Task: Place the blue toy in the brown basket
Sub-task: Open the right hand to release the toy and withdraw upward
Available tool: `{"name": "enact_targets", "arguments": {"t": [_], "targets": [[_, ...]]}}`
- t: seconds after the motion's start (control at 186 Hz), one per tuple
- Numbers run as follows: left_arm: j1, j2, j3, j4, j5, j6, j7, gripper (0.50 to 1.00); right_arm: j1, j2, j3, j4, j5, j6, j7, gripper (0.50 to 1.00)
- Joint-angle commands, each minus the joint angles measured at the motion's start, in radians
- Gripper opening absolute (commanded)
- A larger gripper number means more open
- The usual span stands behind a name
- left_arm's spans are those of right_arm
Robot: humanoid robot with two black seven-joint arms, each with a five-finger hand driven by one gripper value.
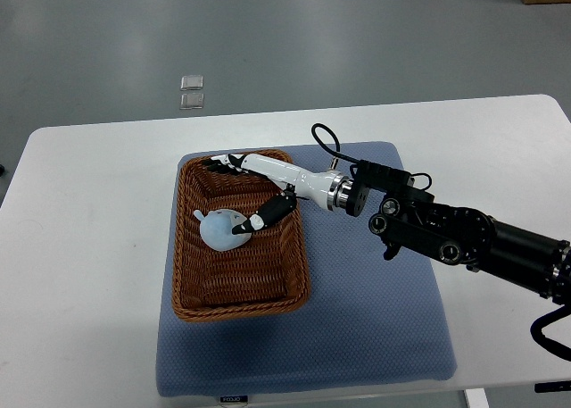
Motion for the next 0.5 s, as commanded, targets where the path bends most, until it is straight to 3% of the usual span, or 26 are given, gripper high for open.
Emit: {"name": "enact_targets", "arguments": {"t": [0.0,0.199,0.339,0.496], "targets": [[0.0,0.0,0.0,0.0,-0.001,0.0,0.0,1.0,-0.005,-0.03,0.029,-0.008,0.129,0.01,0.0,0.913],[0.0,0.0,0.0,0.0,-0.001,0.0,0.0,1.0,-0.016,-0.089,0.086,-0.009,0.388,0.031,-0.017,0.913],[0.0,0.0,0.0,0.0,0.001,-0.001,0.0,1.0,-0.059,-0.125,0.126,-0.028,0.583,0.102,-0.081,0.913],[0.0,0.0,0.0,0.0,-0.001,-0.001,0.0,1.0,-0.089,-0.149,0.146,-0.069,0.703,0.18,-0.091,0.913]]}}
